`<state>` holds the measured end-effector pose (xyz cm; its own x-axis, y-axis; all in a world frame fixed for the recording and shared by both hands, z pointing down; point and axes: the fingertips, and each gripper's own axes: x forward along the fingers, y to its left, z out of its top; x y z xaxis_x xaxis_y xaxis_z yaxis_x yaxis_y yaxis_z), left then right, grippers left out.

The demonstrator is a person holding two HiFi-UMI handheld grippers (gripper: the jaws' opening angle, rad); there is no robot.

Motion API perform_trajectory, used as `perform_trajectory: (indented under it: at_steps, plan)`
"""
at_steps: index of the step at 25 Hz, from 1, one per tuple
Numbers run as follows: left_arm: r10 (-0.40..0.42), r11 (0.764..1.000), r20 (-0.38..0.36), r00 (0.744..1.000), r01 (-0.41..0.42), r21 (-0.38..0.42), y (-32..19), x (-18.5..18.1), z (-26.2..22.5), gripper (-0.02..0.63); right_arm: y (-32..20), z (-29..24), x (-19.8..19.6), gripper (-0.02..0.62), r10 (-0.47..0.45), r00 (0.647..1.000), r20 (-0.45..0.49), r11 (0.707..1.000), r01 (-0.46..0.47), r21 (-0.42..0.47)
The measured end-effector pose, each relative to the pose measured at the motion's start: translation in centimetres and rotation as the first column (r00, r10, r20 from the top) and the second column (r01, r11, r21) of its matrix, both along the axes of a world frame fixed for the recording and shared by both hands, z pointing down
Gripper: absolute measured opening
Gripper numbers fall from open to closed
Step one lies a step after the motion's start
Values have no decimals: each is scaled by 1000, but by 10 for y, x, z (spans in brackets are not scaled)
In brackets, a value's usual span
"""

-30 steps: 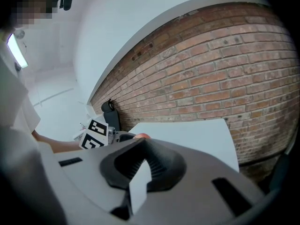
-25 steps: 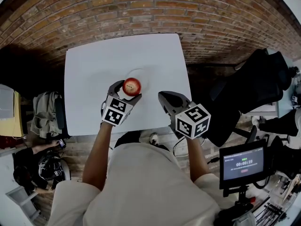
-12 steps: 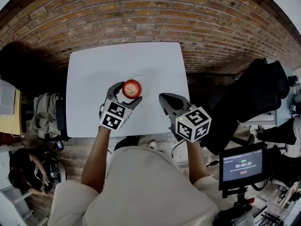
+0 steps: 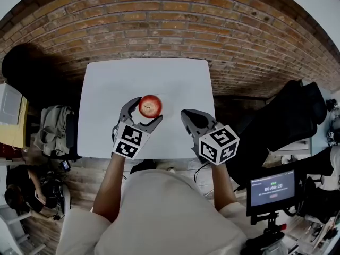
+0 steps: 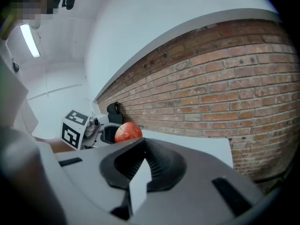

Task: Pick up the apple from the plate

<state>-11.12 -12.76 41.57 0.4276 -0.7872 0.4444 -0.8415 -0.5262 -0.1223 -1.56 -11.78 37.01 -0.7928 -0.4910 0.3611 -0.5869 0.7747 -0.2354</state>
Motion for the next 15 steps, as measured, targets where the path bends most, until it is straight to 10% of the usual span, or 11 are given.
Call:
perform_trajectory:
  at_steps: [15]
  plan:
    - [-76,982,-12,997,77,170,9,-23,-56,394,-9,-42,-5,3,27,1000,9,991,-28,128]
